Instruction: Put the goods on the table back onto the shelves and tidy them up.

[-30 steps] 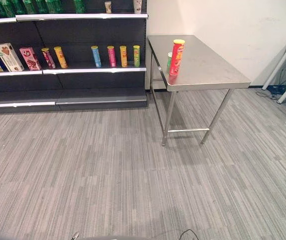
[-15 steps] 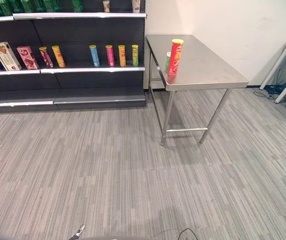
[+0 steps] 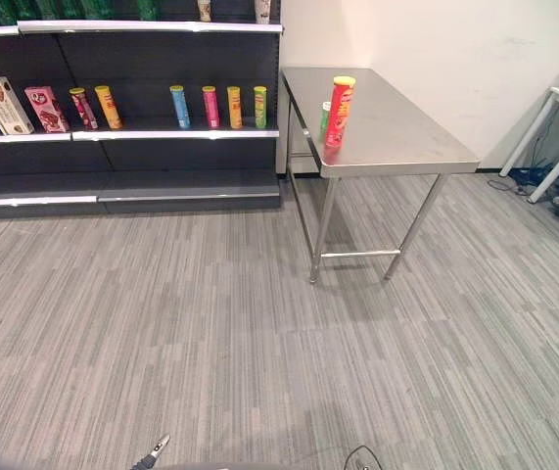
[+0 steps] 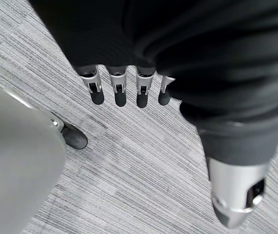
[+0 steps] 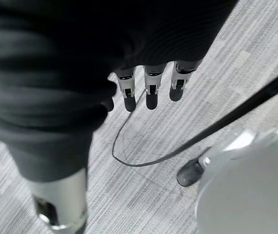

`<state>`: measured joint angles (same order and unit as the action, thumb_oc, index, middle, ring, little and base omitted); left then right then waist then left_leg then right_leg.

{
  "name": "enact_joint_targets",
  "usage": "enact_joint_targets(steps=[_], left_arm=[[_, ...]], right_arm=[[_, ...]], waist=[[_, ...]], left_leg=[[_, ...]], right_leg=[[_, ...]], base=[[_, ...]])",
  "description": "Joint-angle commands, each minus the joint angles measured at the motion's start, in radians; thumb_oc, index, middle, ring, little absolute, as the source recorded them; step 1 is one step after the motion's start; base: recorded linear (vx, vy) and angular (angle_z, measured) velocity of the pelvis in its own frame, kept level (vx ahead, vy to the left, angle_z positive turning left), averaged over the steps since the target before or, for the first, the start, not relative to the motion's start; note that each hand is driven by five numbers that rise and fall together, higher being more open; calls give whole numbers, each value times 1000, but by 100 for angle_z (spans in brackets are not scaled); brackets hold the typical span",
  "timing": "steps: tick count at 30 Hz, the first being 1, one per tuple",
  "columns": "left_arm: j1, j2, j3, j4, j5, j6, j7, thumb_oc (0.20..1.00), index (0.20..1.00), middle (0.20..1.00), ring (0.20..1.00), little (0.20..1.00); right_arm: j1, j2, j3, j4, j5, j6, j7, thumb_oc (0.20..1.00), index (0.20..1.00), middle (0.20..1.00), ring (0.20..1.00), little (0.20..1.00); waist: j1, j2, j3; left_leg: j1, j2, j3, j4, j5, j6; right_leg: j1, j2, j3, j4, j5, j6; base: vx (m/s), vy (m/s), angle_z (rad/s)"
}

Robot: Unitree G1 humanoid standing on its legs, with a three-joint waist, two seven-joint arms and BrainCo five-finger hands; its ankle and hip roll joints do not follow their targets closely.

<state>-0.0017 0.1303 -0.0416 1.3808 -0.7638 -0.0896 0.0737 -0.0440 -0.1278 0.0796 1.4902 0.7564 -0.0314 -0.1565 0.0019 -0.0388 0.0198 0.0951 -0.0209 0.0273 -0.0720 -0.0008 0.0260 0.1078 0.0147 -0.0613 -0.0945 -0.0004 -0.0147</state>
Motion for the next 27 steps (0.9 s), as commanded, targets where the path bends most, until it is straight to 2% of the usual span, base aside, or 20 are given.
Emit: enact_joint_targets(steps=[1,6,9,10,11,12,14,16,17,18,19,20,21,22,23,24,25,26,27], left_arm=[[-51,-16,-13,61,44,-10,-16,1000,1000,1000,1000,1000],[-43,-7,-18,61,56,-2,-28,1000,1000,1000,1000,1000],[-44,10,-7,56,41,0,-30,1000,1000,1000,1000,1000],[-56,22,-6,48,26,-2,-32,1000,1000,1000,1000,1000],[-63,25,-4,40,14,-4,-32,1000,1000,1000,1000,1000],[-72,22,-10,30,1,-7,-36,1000,1000,1000,1000,1000],[-93,14,-8,3,-42,-6,-35,1000,1000,1000,1000,1000],[-95,23,18,2,-82,-11,-39,1000,1000,1000,1000,1000],[-96,23,18,3,-83,-11,-40,1000,1000,1000,1000,1000],[-85,27,48,-3,-134,-17,-50,1000,1000,1000,1000,1000],[-77,31,59,-4,-148,-17,-53,1000,1000,1000,1000,1000],[-77,31,59,-4,-148,-17,-53,1000,1000,1000,1000,1000],[-70,35,70,0,-161,-17,-55,1000,1000,1000,1000,1000],[-55,36,86,9,-187,-15,-58,1000,1000,1000,1000,1000],[-55,36,85,10,-188,-15,-58,1000,1000,1000,1000,1000],[-52,35,100,26,-208,-12,-56,1000,1000,1000,1000,1000],[-55,39,108,36,-215,-12,-54,1000,1000,1000,1000,1000],[-56,40,108,37,-215,-12,-54,1000,1000,1000,1000,1000],[-60,38,115,37,-236,-16,-53,1000,1000,1000,1000,1000]], right_arm=[[-54,11,43,44,-45,-1,8,1000,1000,1000,1000,1000],[-54,1,50,31,-59,-2,12,1000,1000,1000,1000,1000],[-68,-10,55,15,-49,-6,14,1000,1000,1000,1000,1000],[-85,-21,61,-1,-49,-15,15,1000,1000,1000,1000,1000],[-91,-25,62,-9,-49,-18,15,1000,1000,1000,1000,1000],[-100,-29,62,-14,-51,-20,11,1000,1000,1000,1000,1000],[-112,-36,71,-20,-61,-15,12,1000,1000,1000,1000,1000],[-114,-47,65,-7,-59,-7,16,1000,1000,1000,1000,1000],[-115,-47,65,-6,-59,-7,16,1000,1000,1000,1000,1000],[-109,-56,43,5,-47,0,17,1000,1000,1000,1000,1000],[-103,-58,36,5,-47,0,19,1000,1000,1000,1000,1000],[-103,-58,37,5,-47,0,19,1000,1000,1000,1000,1000],[-96,-62,30,6,-48,-1,19,1000,1000,1000,1000,1000],[-90,-74,10,13,-36,-2,16,1000,1000,1000,1000,1000],[-90,-74,10,13,-36,-2,16,1000,1000,1000,1000,1000],[-91,-84,-6,28,-33,0,6,1000,1000,1000,1000,1000],[-89,-83,-10,37,-39,4,6,1000,1000,1000,1000,1000],[-89,-83,-10,37,-40,4,7,1000,1000,1000,1000,1000],[-82,-81,-15,38,-50,4,2,1000,1000,1000,1000,1000]], waist=[[-18,-7,-34],[-17,-9,-28],[-11,-15,-4],[-5,-27,37],[-1,-33,58],[6,-40,86],[24,-45,127],[35,-48,135],[35,-46,135],[56,-50,132],[68,-50,129],[70,-53,131],[82,-44,133],[108,-19,137],[109,-22,140],[132,-10,143],[145,-11,141],[145,-14,142],[155,-9,124]], left_leg=[[27,44,-97,-15,-65,-52],[30,50,-102,-15,-69,-53],[21,67,-103,11,-71,-53],[-66,56,-90,176,-114,-60],[-118,44,-86,266,-126,-63],[-188,32,-89,400,-107,-63],[-329,20,-110,639,-23,-56],[-422,34,-106,705,13,-49],[-425,34,-107,709,11,-50],[-483,61,-89,612,19,-56],[-478,72,-89,539,24,-62],[-471,70,-86,533,26,-61],[-490,88,-95,456,61,-75],[-494,124,-110,227,136,-100],[-483,122,-107,213,143,-100],[-536,136,-113,85,160,-115],[-550,143,-122,24,173,-121],[-543,141,-120,16,176,-121],[-565,147,-117,-12,186,-131]], right_leg=[[-20,-52,7,7,12,64],[-17,-48,7,7,9,60],[-38,-43,8,47,-8,50],[-66,-48,13,93,-27,37],[-72,-50,17,108,-35,29],[-75,-55,18,126,-36,20],[-67,-39,23,145,-57,-5],[-53,-35,17,146,-75,-14],[-54,-34,17,147,-76,-14],[-22,-38,12,133,-91,-7],[-7,-41,14,128,-99,-2],[-4,-44,16,127,-99,-2],[9,-42,15,123,-114,2],[51,-40,14,121,-154,14],[54,-43,15,122,-156,14],[91,-56,18,121,-185,24],[123,-69,29,120,-205,33],[125,-73,29,120,-207,33],[166,-90,48,125,-225,49]], base=[[22,-34,0],[5,-22,0],[-83,-64,1],[-174,-63,1],[-231,-93,6],[-127,-92,-3],[-22,-85,-14],[87,-23,-20],[233,46,-15],[285,90,-4],[288,86,3],[211,106,9],[368,228,7],[369,225,14],[505,309,17],[422,253,9],[425,255,-9],[522,334,-20],[343,223,-22]])
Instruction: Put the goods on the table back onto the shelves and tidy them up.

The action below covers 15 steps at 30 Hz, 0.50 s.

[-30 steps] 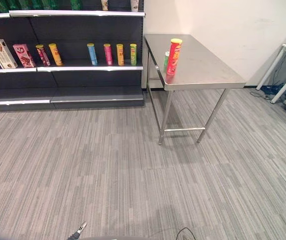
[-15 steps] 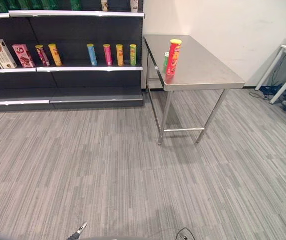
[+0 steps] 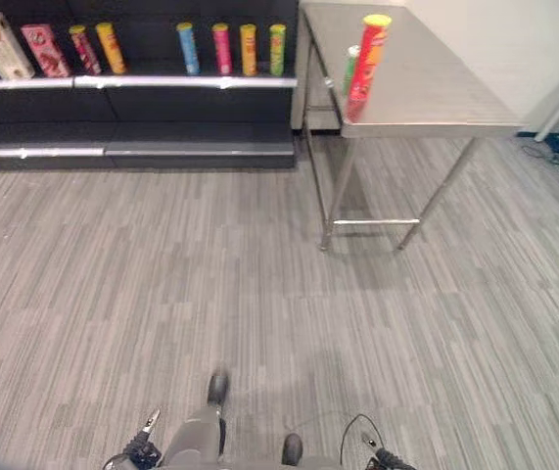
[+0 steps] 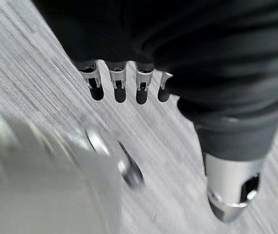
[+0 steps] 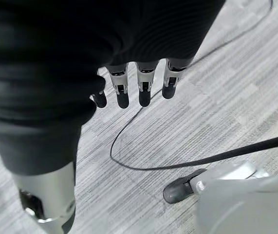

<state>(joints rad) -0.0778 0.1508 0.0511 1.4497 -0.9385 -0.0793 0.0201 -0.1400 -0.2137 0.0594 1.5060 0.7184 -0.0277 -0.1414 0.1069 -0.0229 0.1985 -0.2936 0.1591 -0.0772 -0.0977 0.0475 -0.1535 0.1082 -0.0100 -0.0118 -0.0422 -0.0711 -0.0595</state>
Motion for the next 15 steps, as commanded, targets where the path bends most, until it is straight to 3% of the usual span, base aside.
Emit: enact_joint_targets(steps=[1,2,3,4,5,6,8,10,11,12,13,14,15], left_arm=[[17,17,22,-32,-62,-27,1,1000,1000,1000,1000,1000],[22,9,43,-21,-88,-41,3,1000,1000,1000,1000,1000],[16,18,49,-16,-67,-35,8,1000,1000,1000,1000,1000],[17,19,49,-16,-67,-35,8,1000,1000,1000,1000,1000],[18,47,78,14,-72,-42,20,1000,1000,1000,1000,1000],[17,48,78,15,-72,-42,20,1000,1000,1000,1000,1000],[-4,46,63,-3,-49,-48,24,1000,1000,1000,1000,1000],[-49,43,6,-9,4,-58,50,1000,1000,1000,1000,1000],[-61,47,-17,-18,31,-57,47,1000,1000,1000,1000,1000],[-63,47,-34,-20,54,-56,49,1000,1000,1000,1000,1000],[-56,45,-49,-17,79,-52,45,1000,1000,1000,1000,1000],[-45,44,-61,-12,111,-44,34,1000,1000,1000,1000,1000],[-35,44,-64,-9,142,-33,26,1000,1000,1000,1000,1000]], right_arm=[[14,5,5,22,-12,1,-13,1000,1000,1000,1000,1000],[26,12,11,24,-28,5,-3,1000,1000,1000,1000,1000],[53,24,-1,19,-53,10,4,1000,1000,1000,1000,1000],[54,25,-1,18,-53,10,4,1000,1000,1000,1000,1000],[66,39,-15,39,-48,17,24,1000,1000,1000,1000,1000],[66,39,-15,39,-48,17,24,1000,1000,1000,1000,1000],[67,50,-26,36,-40,21,30,1000,1000,1000,1000,1000],[49,62,-13,30,-44,15,20,1000,1000,1000,1000,1000],[37,65,-6,15,-41,10,21,1000,1000,1000,1000,1000],[25,76,16,-9,-46,6,18,1000,1000,1000,1000,1000],[15,86,52,-49,-48,-8,24,1000,1000,1000,1000,1000],[10,96,84,-100,-52,-23,35,1000,1000,1000,1000,1000],[15,100,98,-128,-50,-32,39,1000,1000,1000,1000,1000]], waist=[[51,-27,-55],[56,-32,-86],[46,-27,-118],[47,-30,-118],[33,-59,-155],[35,-58,-157],[18,-73,-167],[-2,-57,-158],[-13,-43,-155],[-32,-29,-145],[-56,-13,-133],[-78,-2,-122],[-91,-1,-113]], left_leg=[[-174,-34,-10,14,137,49],[-147,-29,-23,10,122,52],[-110,-35,-33,40,193,55],[-109,-36,-31,40,192,56],[-85,-78,-24,98,181,81],[-88,-77,-23,100,181,82],[-49,-113,16,147,132,114],[15,-126,64,181,67,155],[56,-137,77,177,42,173],[105,-142,83,164,24,190],[147,-141,80,146,14,198],[189,-142,71,127,4,202],[215,-148,60,120,-4,203]], right_leg=[[166,-68,-1,72,-155,94],[189,-87,22,79,-163,110],[193,-119,49,110,-154,137],[192,-122,50,111,-156,138],[180,-188,74,155,-59,175],[178,-188,76,153,-56,176],[111,-252,89,290,150,193],[47,-341,30,448,356,176],[28,-378,-22,491,371,160],[-27,-381,-31,566,393,151],[-103,-329,-20,624,327,128],[-170,-245,-28,629,195,102],[-197,-197,-35,619,133,105]], base=[[600,405,-13],[645,526,-45],[645,526,-53],[813,709,-99],[431,367,-92],[603,520,-116],[376,383,-68],[426,570,-46],[400,621,-52],[403,552,-34],[426,485,-30],[410,338,-38],[403,243,-33]])
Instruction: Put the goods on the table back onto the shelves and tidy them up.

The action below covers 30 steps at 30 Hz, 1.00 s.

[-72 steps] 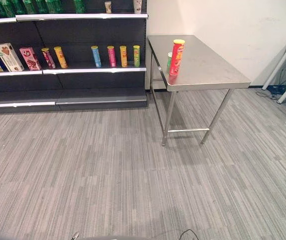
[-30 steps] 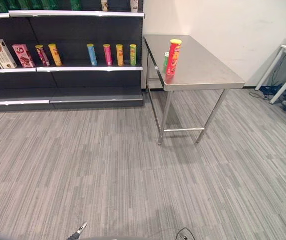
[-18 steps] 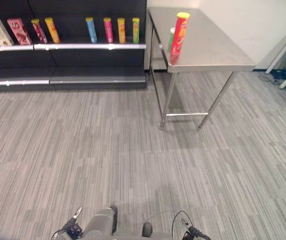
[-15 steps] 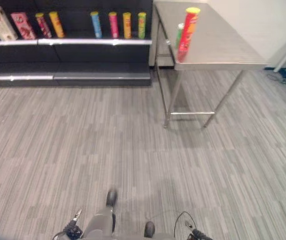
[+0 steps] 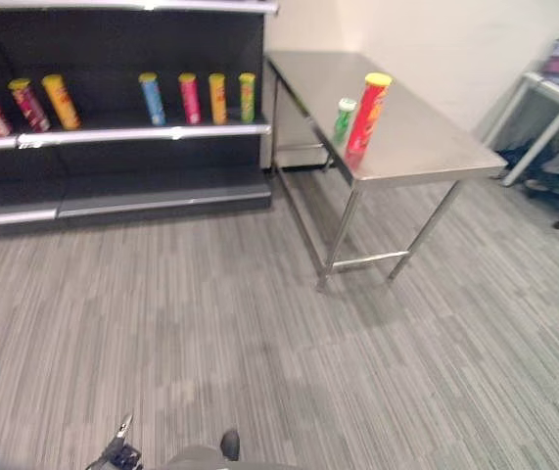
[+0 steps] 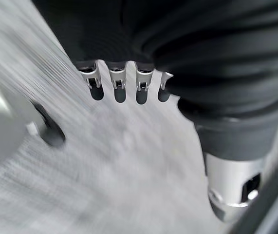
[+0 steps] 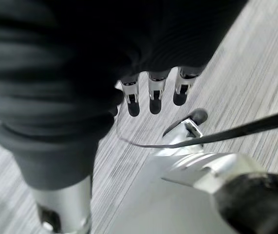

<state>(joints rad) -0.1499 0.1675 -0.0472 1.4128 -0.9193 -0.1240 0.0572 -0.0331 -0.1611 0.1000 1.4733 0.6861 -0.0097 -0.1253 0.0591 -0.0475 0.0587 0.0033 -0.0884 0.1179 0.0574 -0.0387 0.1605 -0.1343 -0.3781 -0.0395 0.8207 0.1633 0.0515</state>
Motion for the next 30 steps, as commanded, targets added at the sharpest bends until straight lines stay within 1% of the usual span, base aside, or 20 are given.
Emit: enact_joint_targets(steps=[1,3,4,5,6,8,10,11,13,14,16,17,18,20,22,23,24,26,29,30], left_arm=[[48,36,31,40,143,9,-14,1000,1000,1000,1000,1000],[58,25,13,44,198,17,-27,1000,1000,1000,1000,1000],[58,25,14,44,198,17,-27,1000,1000,1000,1000,1000],[53,9,-8,49,241,16,-38,1000,1000,1000,1000,1000],[49,0,-17,49,251,15,-42,1000,1000,1000,1000,1000],[48,-16,-46,48,296,24,-54,1000,1000,1000,1000,1000],[63,-36,-62,69,326,31,-71,1000,1000,1000,1000,1000],[82,-37,-61,83,326,34,-67,1000,1000,1000,1000,1000],[85,-37,-61,76,328,37,-73,1000,1000,1000,1000,1000],[86,-42,-79,61,334,33,-66,1000,1000,1000,1000,1000],[83,-43,-86,48,333,29,-64,1000,1000,1000,1000,1000],[72,-32,-99,9,314,25,-54,1000,1000,1000,1000,1000],[68,-18,-97,-25,296,19,-45,1000,1000,1000,1000,1000],[54,-27,-104,-44,279,14,-43,1000,1000,1000,1000,1000],[56,-25,-81,-39,244,15,-41,1000,1000,1000,1000,1000],[56,-15,-70,-33,236,13,-39,1000,1000,1000,1000,1000],[59,-7,-49,-16,206,10,-46,1000,1000,1000,1000,1000],[50,-25,-29,8,146,8,-42,1000,1000,1000,1000,1000],[64,-17,23,25,94,0,-36,1000,1000,1000,1000,1000],[66,-35,8,25,117,-1,-33,1000,1000,1000,1000,1000]], right_arm=[[-93,47,73,-119,-16,-61,22,1000,1000,1000,1000,1000],[-92,46,91,-138,-21,-75,10,1000,1000,1000,1000,1000],[-92,46,91,-138,-21,-75,10,1000,1000,1000,1000,1000],[-82,47,90,-135,-4,-77,17,1000,1000,1000,1000,1000],[-78,49,86,-130,8,-72,18,1000,1000,1000,1000,1000],[-62,42,62,-117,32,-66,17,1000,1000,1000,1000,1000],[-44,30,30,-66,46,-54,21,1000,1000,1000,1000,1000],[-40,22,33,-42,27,-49,24,1000,1000,1000,1000,1000],[-44,18,34,-42,27,-48,25,1000,1000,1000,1000,1000],[-51,11,45,-55,20,-52,32,1000,1000,1000,1000,1000],[-53,7,47,-65,17,-59,31,1000,1000,1000,1000,1000],[-63,-2,48,-99,17,-70,23,1000,1000,1000,1000,1000],[-74,-16,46,-120,12,-77,5,1000,1000,1000,1000,1000],[-97,-26,43,-130,25,-86,-13,1000,1000,1000,1000,1000],[-87,-18,53,-141,14,-89,-12,1000,1000,1000,1000,1000],[-84,-19,53,-135,8,-88,-15,1000,1000,1000,1000,1000],[-85,-19,60,-110,-23,-82,-26,1000,1000,1000,1000,1000],[-87,-22,72,-86,-64,-72,-26,1000,1000,1000,1000,1000],[-75,-31,52,-67,-78,-59,-19,1000,1000,1000,1000,1000],[-61,-24,22,-59,-65,-57,-18,1000,1000,1000,1000,1000]], waist=[[-58,22,41],[-90,3,56],[-91,3,56],[-123,-12,55],[-137,-18,54],[-168,-6,52],[-182,1,13],[-193,31,-25],[-192,41,-29],[-193,53,-45],[-189,56,-37],[-176,34,-19],[-146,15,1],[-106,-11,28],[-75,-29,33],[-66,-24,34],[-36,1,43],[-20,20,51],[-19,51,31],[-31,56,11]], left_leg=[[-42,90,-139,-52,67,-109],[76,58,-159,-103,20,-116],[76,59,-160,-104,22,-117],[153,37,-200,-144,-14,-120],[175,29,-216,-145,-32,-120],[235,39,-251,-145,-84,-122],[300,57,-268,-142,-146,-120],[332,87,-267,-105,-151,-134],[318,97,-259,-66,-138,-143],[268,108,-239,71,-55,-183],[230,111,-226,169,-8,-217],[110,113,-200,397,90,-260],[24,141,-147,549,99,-237],[-98,129,-94,571,-9,-180],[-162,89,-128,341,-54,-166],[-176,84,-150,241,-19,-175],[-212,75,-270,33,96,-194],[-284,77,-424,-124,161,-224],[-270,106,-440,-95,190,-236],[-238,106,-410,-60,189,-235]], right_leg=[[2,225,-30,-291,-139,-6],[-55,321,-78,-564,-120,22],[-52,323,-79,-571,-115,22],[-94,371,-57,-750,-50,57],[-124,376,-51,-792,-23,67],[-152,380,-66,-830,3,72],[-109,379,-58,-786,-21,34],[-88,408,-53,-744,-55,12],[-70,413,-53,-742,-65,7],[-28,421,-43,-770,-68,-2],[1,422,-47,-788,-70,-12],[51,404,-50,-812,-85,-40],[105,393,-42,-829,-117,-63],[169,368,-6,-842,-138,-62],[205,351,23,-850,-161,-43],[221,357,30,-859,-168,-42],[271,387,75,-882,-187,-48],[302,412,161,-869,-226,-52],[326,398,246,-846,-263,-35],[339,357,270,-838,-269,-15]], base=[[502,185,-13],[503,132,7],[530,83,38],[512,95,66],[529,96,122],[528,67,123],[939,54,77],[920,40,57],[460,0,32],[267,-12,-33],[331,-18,-9],[450,-57,28],[489,-58,38],[396,41,15],[353,157,-60],[383,189,-75],[387,190,-85],[467,253,-138],[466,476,-243],[503,674,-203]])
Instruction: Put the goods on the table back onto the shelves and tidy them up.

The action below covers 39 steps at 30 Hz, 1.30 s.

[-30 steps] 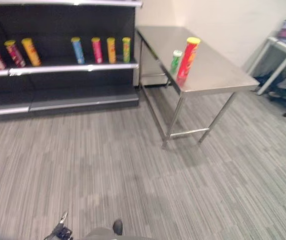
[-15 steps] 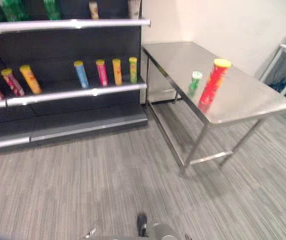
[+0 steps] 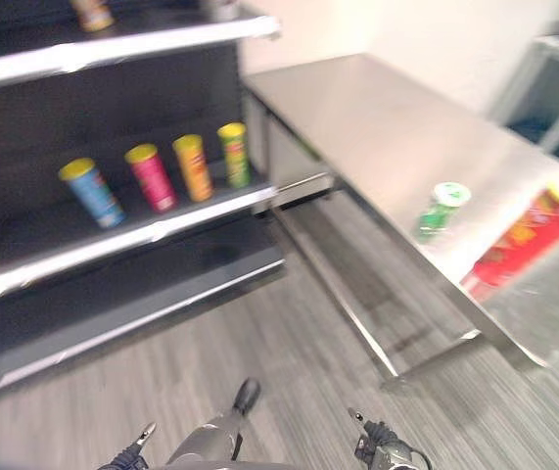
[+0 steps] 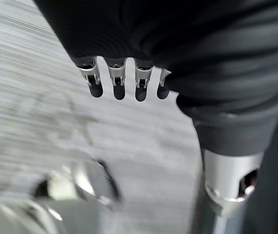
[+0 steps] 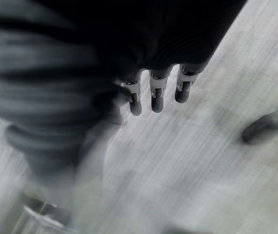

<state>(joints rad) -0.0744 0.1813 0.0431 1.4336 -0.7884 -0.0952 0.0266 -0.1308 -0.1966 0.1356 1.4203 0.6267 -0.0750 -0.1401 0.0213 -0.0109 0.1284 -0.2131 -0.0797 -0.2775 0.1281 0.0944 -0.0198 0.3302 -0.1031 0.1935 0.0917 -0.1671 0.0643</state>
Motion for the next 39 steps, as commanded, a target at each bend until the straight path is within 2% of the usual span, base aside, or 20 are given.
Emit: enact_joint_targets(steps=[1,7,8,9,13,14,16,17,18,19,23,25,26,27,29,30,33,35,38,39], left_arm=[[-17,-45,-106,5,28,-32,-4,1000,1000,1000,1000,1000],[-15,-28,-160,8,167,-33,-15,1000,1000,1000,1000,1000],[-17,-28,-179,14,203,-30,-23,1000,1000,1000,1000,1000],[-17,-28,-179,14,203,-30,-23,1000,1000,1000,1000,1000],[-2,-23,-184,33,275,-15,-46,1000,1000,1000,1000,1000],[9,-12,-172,43,301,-8,-58,1000,1000,1000,1000,1000],[16,2,-160,41,311,-4,-65,1000,1000,1000,1000,1000],[20,5,-154,38,324,-6,-69,1000,1000,1000,1000,1000],[13,7,-166,35,333,-6,-73,1000,1000,1000,1000,1000],[-1,-10,-170,14,320,-19,-66,1000,1000,1000,1000,1000],[-11,-10,-166,-5,297,-26,-61,1000,1000,1000,1000,1000],[-16,-19,-175,-33,257,-32,-70,1000,1000,1000,1000,1000],[-58,136,-120,38,278,50,-154,1000,1000,1000,1000,1000],[-46,66,-139,8,261,-16,-88,1000,1000,1000,1000,1000],[-21,-2,-148,-3,258,-14,-87,1000,1000,1000,1000,1000],[-19,-10,-137,4,250,-16,-76,1000,1000,1000,1000,1000],[-13,-9,-91,24,173,-16,-61,1000,1000,1000,1000,1000],[-13,-9,-91,24,173,-16,-61,1000,1000,1000,1000,1000],[0,-17,-84,29,146,-17,-74,1000,1000,1000,1000,1000],[1,-17,-84,29,146,-17,-74,1000,1000,1000,1000,1000]], right_arm=[[53,26,-36,-1,33,10,14,1000,1000,1000,1000,1000],[63,48,-50,-10,70,-4,32,1000,1000,1000,1000,1000],[68,55,-62,-16,65,-7,33,1000,1000,1000,1000,1000],[68,54,-62,-16,65,-7,33,1000,1000,1000,1000,1000],[86,47,-79,-19,52,-9,51,1000,1000,1000,1000,1000],[97,35,-83,-10,29,-12,57,1000,1000,1000,1000,1000],[99,18,-75,-17,6,-19,51,1000,1000,1000,1000,1000],[95,9,-53,-14,-14,-19,52,1000,1000,1000,1000,1000],[93,7,-32,-8,-32,-16,58,1000,1000,1000,1000,1000],[103,4,-27,0,-11,-20,52,1000,1000,1000,1000,1000],[111,-3,-27,22,-17,-20,50,1000,1000,1000,1000,1000],[101,-16,-33,34,-9,-28,41,1000,1000,1000,1000,1000],[72,-59,-15,30,-42,-26,73,1000,1000,1000,1000,1000],[73,-44,-12,28,-47,-19,38,1000,1000,1000,1000,1000],[73,-27,10,17,-64,-22,42,1000,1000,1000,1000,1000],[73,-23,14,8,-64,-21,46,1000,1000,1000,1000,1000],[77,-19,16,-2,-76,-25,45,1000,1000,1000,1000,1000],[77,-19,16,-2,-76,-25,45,1000,1000,1000,1000,1000],[85,-30,23,-9,-110,-21,42,1000,1000,1000,1000,1000],[86,-30,23,-9,-110,-21,42,1000,1000,1000,1000,1000]], waist=[[-17,12,-76],[-48,9,-91],[-59,17,-80],[-56,19,-82],[-47,39,-77],[-29,32,-86],[-33,19,-93],[-52,8,-92],[-59,6,-88],[-66,-20,-85],[-58,-24,-91],[-44,-31,-80],[-57,-23,-91],[-47,-28,-78],[-17,-35,-61],[-6,-38,-59],[18,-46,-60],[18,-47,-58],[54,-18,-60],[53,-19,-58]], left_leg=[[7,91,40,-113,41,-42],[98,93,170,-174,4,7],[145,96,229,-195,-17,20],[143,99,231,-195,-16,19],[200,115,341,-209,-57,23],[219,127,423,-211,-74,18],[235,141,493,-215,-85,12],[262,146,534,-215,-101,9],[287,149,539,-215,-131,2],[287,144,546,-207,-118,1],[293,159,550,-185,-126,-12],[247,187,535,-37,-166,-24],[253,201,552,-3,-176,-29],[226,209,541,75,-182,-25],[158,207,459,196,-148,-26],[124,177,401,213,-129,-23],[81,108,281,134,-152,-23],[85,107,282,130,-151,-23],[29,124,185,-77,-16,-48],[33,124,185,-81,-14,-48]], right_leg=[[-141,34,61,-80,72,-7],[-228,-19,130,10,126,38],[-269,-45,93,63,148,54],[-272,-42,95,62,151,54],[-319,-137,-225,121,156,33],[-310,-176,-405,100,150,36],[-333,-125,-480,46,152,38],[-375,-42,-468,-9,169,34],[-374,-15,-462,-28,153,38],[-335,23,-393,-113,178,19],[-304,32,-404,-157,193,15],[-270,46,-411,-179,186,-1],[-263,55,-389,-179,176,-5],[-251,57,-384,-179,177,-18],[-231,69,-370,-179,162,-44],[-229,67,-367,-179,157,-49],[-206,59,-355,-179,131,-41],[-204,58,-355,-179,131,-41],[-161,70,-327,-175,87,-46],[-159,69,-328,-175,86,-46]], base=[[388,559,-134],[160,274,-97],[86,217,-63],[64,184,-59],[31,129,-110],[-12,65,-103],[13,-25,-190],[187,-65,-264],[213,-188,-231],[149,-142,-118],[87,-125,35],[160,-163,36],[119,-74,45],[117,-79,15],[49,-79,-31],[61,-35,-23],[150,32,7],[128,61,10],[261,159,10],[277,184,-17]])
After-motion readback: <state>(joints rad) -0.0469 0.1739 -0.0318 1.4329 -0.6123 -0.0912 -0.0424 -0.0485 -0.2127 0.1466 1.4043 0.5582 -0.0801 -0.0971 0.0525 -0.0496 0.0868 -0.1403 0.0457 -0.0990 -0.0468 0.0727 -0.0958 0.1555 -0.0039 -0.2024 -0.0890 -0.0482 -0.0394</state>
